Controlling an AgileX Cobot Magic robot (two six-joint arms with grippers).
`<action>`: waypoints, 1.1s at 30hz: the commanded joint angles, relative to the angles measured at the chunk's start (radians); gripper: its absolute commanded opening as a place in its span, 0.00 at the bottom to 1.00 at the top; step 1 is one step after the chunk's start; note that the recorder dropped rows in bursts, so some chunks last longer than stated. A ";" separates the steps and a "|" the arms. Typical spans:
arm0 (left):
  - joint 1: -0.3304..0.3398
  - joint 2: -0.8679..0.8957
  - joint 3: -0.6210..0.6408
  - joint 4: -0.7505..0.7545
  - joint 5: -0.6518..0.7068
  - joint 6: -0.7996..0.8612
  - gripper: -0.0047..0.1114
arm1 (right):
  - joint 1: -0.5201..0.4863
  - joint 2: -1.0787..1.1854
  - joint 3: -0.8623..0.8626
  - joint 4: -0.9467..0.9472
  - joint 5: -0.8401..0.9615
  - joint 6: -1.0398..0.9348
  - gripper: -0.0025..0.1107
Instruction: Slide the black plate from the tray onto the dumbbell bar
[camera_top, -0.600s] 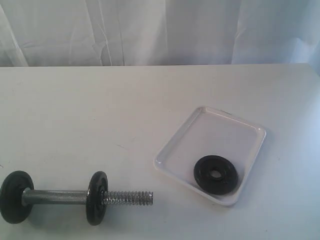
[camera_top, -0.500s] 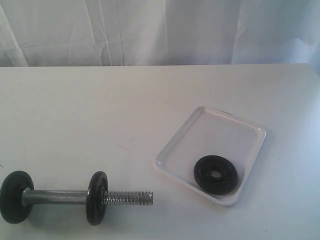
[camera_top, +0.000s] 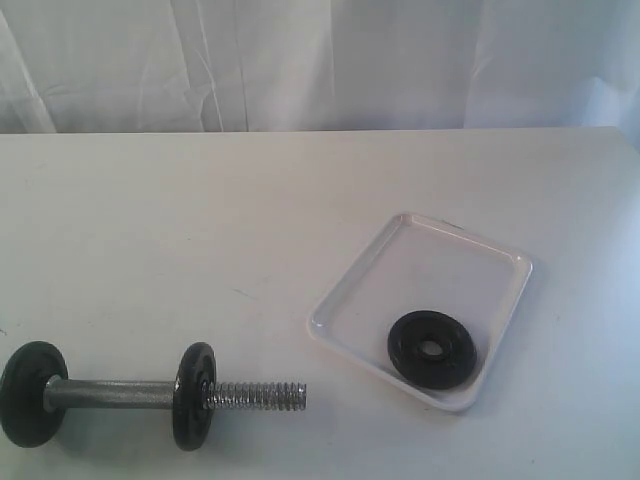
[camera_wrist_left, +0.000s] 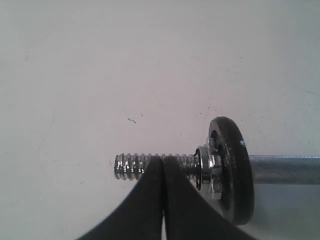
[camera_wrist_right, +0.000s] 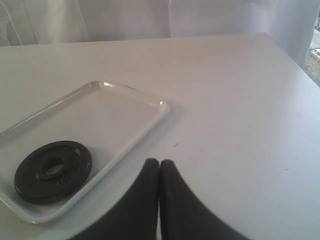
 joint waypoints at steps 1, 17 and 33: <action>0.002 -0.004 0.005 -0.012 -0.001 -0.002 0.04 | -0.003 -0.006 0.002 -0.005 -0.017 0.003 0.02; 0.002 -0.004 -0.007 0.019 0.028 -0.001 0.04 | 0.007 -0.006 0.002 -0.005 -0.017 0.003 0.02; 0.002 -0.004 -0.256 0.056 -0.096 -0.001 0.04 | 0.009 -0.006 0.002 -0.005 -0.017 0.021 0.02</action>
